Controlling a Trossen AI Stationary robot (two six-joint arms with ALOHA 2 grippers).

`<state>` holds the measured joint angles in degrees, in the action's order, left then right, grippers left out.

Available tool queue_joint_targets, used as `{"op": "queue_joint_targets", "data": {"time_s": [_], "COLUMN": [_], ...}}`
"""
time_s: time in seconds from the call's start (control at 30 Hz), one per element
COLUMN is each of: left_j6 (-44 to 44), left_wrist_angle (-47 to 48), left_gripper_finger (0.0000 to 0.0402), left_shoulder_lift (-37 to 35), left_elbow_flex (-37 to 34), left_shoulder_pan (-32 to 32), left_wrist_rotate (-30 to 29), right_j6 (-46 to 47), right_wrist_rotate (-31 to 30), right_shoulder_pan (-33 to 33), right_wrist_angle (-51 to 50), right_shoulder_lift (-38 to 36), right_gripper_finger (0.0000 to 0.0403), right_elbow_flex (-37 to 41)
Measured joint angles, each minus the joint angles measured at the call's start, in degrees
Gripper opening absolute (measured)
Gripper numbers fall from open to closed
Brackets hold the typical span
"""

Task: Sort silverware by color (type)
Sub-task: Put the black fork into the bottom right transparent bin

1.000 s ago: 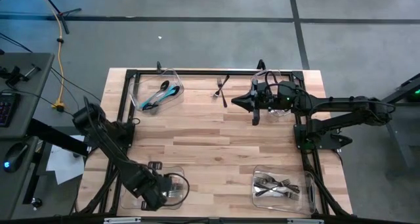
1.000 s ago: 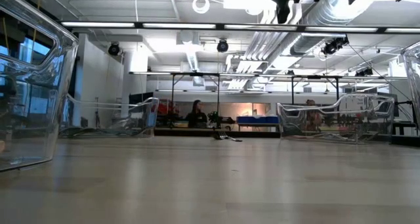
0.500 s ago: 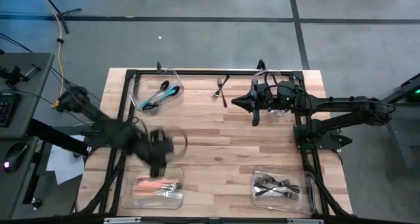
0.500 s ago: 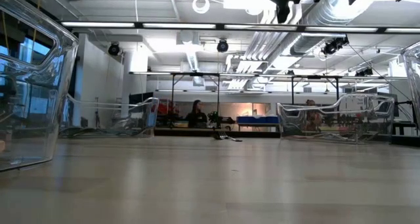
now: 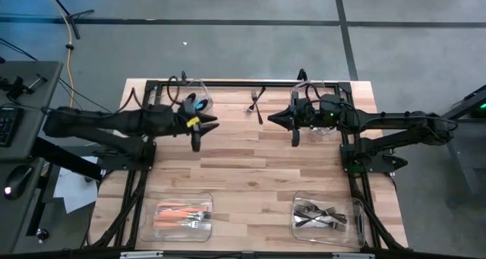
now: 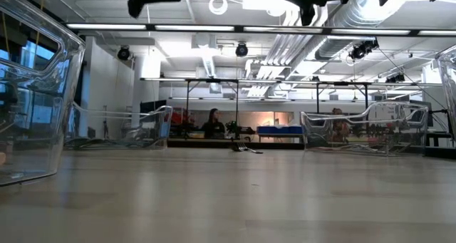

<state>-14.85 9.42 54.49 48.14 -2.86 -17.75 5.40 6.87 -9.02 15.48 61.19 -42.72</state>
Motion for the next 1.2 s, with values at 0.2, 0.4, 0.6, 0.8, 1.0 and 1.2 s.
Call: {"op": "queue_joint_targets", "data": {"time_s": [0.2,0.4,0.6,0.8,1.0,1.2], "left_j6": [-0.07,-3.44,-3.50,-4.48,-4.52,-4.50], "left_wrist_angle": [-26.31,-42.02,-42.59,-42.35,-42.35,-42.33], "left_gripper_finger": [0.0041,0.0008,0.0002,0.0001,0.0000,0.0000], "left_shoulder_lift": [-1.84,0.09,0.20,0.20,0.20,0.20], "left_elbow_flex": [-15.26,-21.24,-21.18,-21.18,-21.18,-21.18], "left_shoulder_pan": [5.88,7.16,6.98,6.98,6.98,6.98], "left_wrist_rotate": [9.98,14.23,15.89,13.92,12.14,11.93], "right_j6": [0.10,2.39,3.55,3.88,23.70,33.89], "right_wrist_rotate": [-0.06,-0.38,-0.72,-0.74,-3.92,-0.93], "right_shoulder_pan": [0.00,0.00,0.00,0.00,-3.19,-12.01], "right_wrist_angle": [0.07,0.07,0.06,-0.23,-1.14,-13.54], "right_shoulder_lift": [0.00,0.00,0.00,0.00,2.21,15.86], "right_gripper_finger": [0.0000,0.0000,0.0000,0.0001,0.0049,0.0162], "right_elbow_flex": [0.00,0.00,0.00,0.00,-0.04,-11.82]}}
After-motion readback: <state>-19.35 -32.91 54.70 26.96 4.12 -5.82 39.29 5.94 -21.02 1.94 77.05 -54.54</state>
